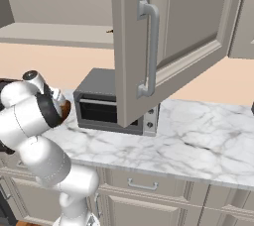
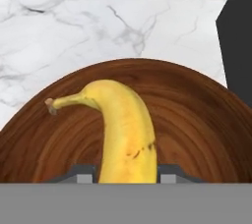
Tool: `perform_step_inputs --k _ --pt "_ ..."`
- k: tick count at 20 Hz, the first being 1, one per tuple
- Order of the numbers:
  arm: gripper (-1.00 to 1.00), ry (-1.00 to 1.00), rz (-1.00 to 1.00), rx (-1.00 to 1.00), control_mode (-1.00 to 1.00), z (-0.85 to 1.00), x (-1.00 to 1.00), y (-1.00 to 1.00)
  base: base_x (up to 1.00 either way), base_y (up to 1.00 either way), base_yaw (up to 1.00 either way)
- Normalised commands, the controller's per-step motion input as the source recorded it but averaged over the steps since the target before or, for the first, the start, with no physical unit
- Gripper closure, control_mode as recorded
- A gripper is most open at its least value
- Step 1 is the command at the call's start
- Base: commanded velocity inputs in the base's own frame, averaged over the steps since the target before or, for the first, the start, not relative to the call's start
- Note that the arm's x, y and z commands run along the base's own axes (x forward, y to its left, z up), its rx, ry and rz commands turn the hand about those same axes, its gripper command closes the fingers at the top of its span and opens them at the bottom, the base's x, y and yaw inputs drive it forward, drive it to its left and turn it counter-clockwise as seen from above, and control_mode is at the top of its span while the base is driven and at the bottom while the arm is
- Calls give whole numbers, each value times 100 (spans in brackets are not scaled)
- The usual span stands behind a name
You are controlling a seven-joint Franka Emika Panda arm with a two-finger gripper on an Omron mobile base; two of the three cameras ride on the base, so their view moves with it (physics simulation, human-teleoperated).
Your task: Open the cabinet. Pick the banana and banana from the cabinet and place them into the bowl. Then close the cabinet.
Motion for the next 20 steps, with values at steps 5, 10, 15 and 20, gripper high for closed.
perform_step_inputs --k 5,10,15,20 --pt "-100 0 -1 0 -100 -7 14 8 0 0 0" --pt "-100 -10 0 0 -100 25 -27 -1 0 0 0" --pt "-100 -22 0 3 -100 81 -80 -13 0 0 0" --pt "-100 -22 -6 7 -100 61 -100 -38 0 0 0"
